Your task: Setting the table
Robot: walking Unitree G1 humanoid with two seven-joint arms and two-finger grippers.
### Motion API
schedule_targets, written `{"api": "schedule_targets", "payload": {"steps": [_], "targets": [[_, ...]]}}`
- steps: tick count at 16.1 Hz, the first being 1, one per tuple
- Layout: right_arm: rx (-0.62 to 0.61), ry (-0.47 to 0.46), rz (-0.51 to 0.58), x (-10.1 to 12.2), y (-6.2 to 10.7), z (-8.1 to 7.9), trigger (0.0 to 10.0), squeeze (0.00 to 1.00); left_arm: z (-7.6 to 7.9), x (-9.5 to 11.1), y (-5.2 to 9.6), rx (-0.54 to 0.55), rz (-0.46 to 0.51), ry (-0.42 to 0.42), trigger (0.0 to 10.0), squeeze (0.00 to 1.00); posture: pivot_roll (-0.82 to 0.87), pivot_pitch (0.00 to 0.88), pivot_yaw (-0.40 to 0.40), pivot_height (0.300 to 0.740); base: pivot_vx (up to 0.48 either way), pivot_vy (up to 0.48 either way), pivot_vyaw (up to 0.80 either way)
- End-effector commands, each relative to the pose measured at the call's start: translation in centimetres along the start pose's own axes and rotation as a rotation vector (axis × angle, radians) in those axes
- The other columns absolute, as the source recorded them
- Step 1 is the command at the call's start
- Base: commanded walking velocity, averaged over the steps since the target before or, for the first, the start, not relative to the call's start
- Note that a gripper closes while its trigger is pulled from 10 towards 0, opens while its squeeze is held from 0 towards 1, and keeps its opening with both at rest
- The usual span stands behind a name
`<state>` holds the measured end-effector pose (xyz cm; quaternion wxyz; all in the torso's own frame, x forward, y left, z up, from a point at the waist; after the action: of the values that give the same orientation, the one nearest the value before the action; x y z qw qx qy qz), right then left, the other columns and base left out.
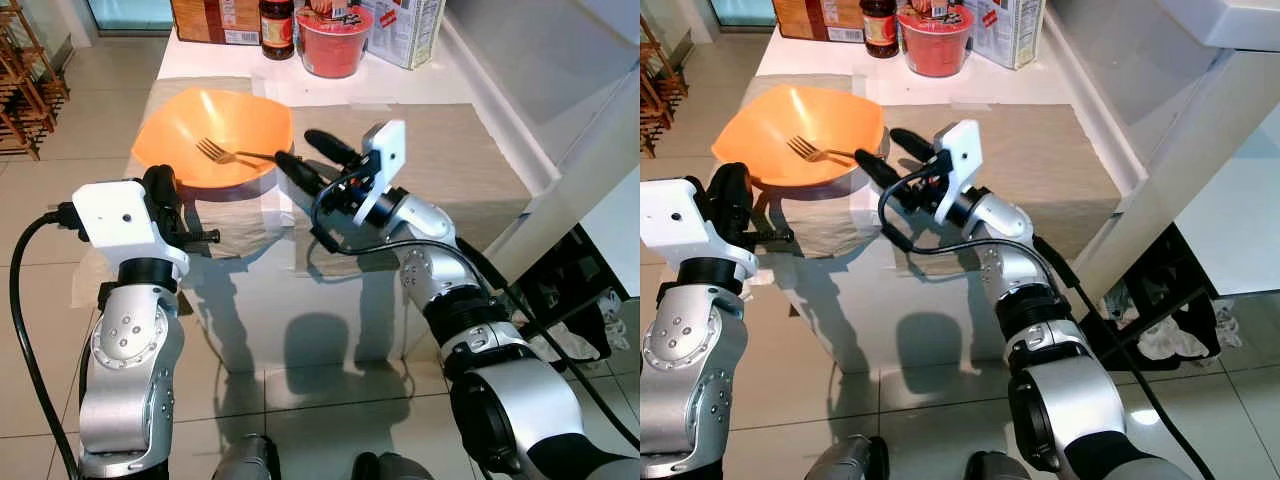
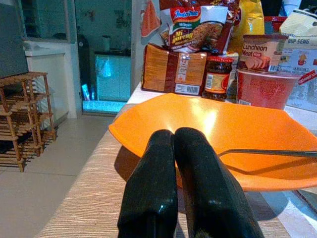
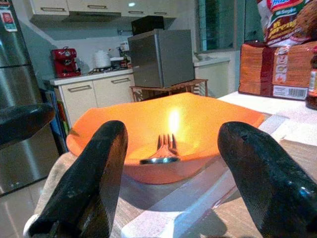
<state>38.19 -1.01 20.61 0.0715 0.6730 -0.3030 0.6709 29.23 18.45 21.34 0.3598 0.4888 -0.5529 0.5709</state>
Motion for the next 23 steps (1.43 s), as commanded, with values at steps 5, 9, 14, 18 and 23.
{"api": "schedule_targets", "payload": {"steps": [5, 9, 14, 18, 23], "targets": [[0.023, 0.01, -0.018, -0.5, -1.0, -0.8, 10.0, 0.0, 0.1, 0.6, 0.2, -0.003, 0.015, 0.004, 10.0, 0.0, 0.07, 0.153, -0.027, 0.74, 0.0, 0.0, 0.0], [-0.03, 0.035, -0.04, -0.9, -1.1, -0.3, 0.0, 0.0, 0.0, 0.7, 0.2, 0.002, 0.017, 0.004, 10.0, 0.0, 0.07, 0.155, -0.031, 0.74, 0.0, 0.0, 0.0], [-0.026, 0.028, -0.023, -0.6, -1.4, -0.4, 0.0, 0.0, 0.0, 0.8, 0.2, 0.004, 0.02, 0.005, 10.0, 0.0, 0.07, 0.152, -0.034, 0.74, 0.0, 0.0, 0.0], [-0.003, 0.012, -0.019, -0.6, -1.5, -0.6, 0.0, 0.0, -0.1, 0.9, 0.1, 0.009, 0.024, 0.006, 10.0, 0.0, 0.07, 0.152, -0.038, 0.74, 0.0, 0.0, 0.0], [-0.011, 0.009, -0.024, -0.6, -1.5, -0.4, 0.0, 0.0, -0.1, 0.9, 0.1, 0.011, 0.025, 0.008, 10.0, 0.0, 0.07, 0.15, -0.039, 0.74, 0.0, 0.0, 0.0]]}}
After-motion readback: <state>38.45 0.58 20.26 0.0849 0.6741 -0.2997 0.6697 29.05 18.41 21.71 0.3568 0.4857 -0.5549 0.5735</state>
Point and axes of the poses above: a point about 5 cm out from each wrist's last joint towards the gripper, its own y axis pointing back from the gripper into the wrist, its own x axis along the axis of the wrist's last joint, z = x × y, the point moved 4 cm from there along -y, pointing out of the wrist towards the gripper, and after that the axes turned 6 degrees about -y, right-handed, at the moved point
